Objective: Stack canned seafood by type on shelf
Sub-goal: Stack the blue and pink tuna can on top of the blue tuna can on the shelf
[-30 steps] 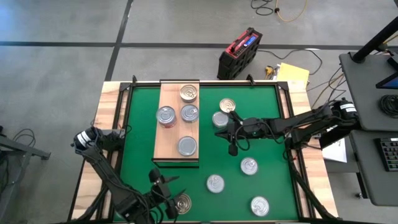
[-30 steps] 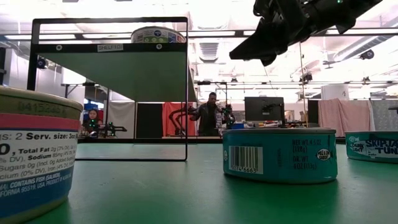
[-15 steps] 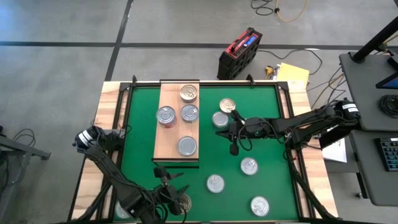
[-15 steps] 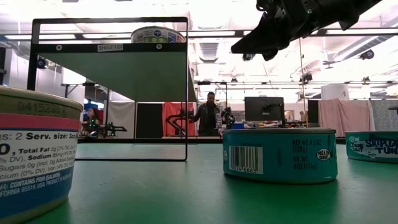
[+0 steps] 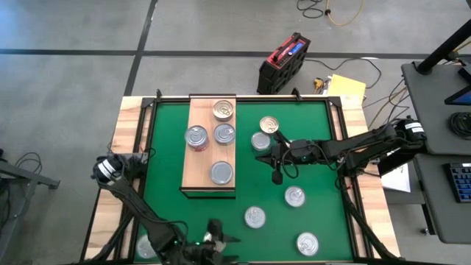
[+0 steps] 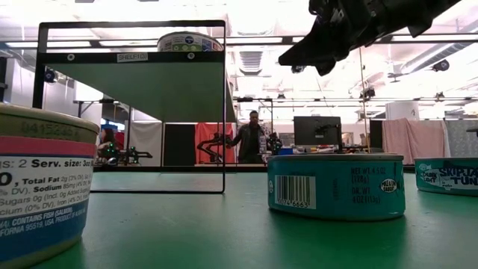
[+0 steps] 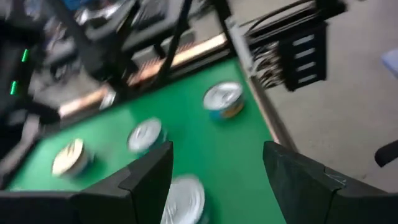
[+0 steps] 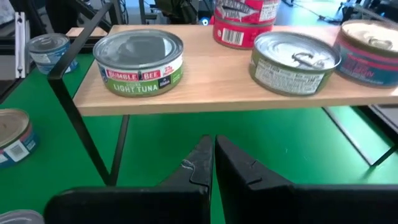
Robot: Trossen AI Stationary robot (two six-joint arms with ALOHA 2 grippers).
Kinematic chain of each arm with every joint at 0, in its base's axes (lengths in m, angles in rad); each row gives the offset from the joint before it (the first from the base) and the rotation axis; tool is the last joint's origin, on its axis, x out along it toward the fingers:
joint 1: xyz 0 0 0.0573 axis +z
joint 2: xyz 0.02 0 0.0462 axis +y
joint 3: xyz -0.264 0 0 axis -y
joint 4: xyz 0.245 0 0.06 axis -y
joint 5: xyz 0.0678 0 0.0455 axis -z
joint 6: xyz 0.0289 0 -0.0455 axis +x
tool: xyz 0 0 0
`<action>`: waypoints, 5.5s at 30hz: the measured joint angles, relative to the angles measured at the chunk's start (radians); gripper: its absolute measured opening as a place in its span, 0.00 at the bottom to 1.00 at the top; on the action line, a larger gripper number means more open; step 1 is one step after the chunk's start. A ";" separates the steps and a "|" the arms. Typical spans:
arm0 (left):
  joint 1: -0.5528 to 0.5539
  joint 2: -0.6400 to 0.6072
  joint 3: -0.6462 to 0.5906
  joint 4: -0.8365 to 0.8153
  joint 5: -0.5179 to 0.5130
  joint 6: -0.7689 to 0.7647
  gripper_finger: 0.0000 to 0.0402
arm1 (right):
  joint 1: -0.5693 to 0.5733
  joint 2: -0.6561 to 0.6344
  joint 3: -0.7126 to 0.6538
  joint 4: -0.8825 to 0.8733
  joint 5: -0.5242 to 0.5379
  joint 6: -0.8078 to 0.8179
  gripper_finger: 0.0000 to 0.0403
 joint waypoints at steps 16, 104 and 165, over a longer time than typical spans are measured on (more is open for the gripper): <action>0.159 -0.084 -0.005 -0.193 0.384 0.099 0.58 | 0.006 -0.051 -0.012 -0.071 0.003 0.070 0.02; 0.151 -0.810 -0.524 -0.502 -0.075 -0.215 0.58 | -0.233 0.002 0.170 -0.896 0.181 0.631 0.02; 0.131 -0.604 -0.402 -0.371 -0.074 -0.226 0.58 | 0.015 0.004 -0.004 -0.851 0.030 0.819 0.02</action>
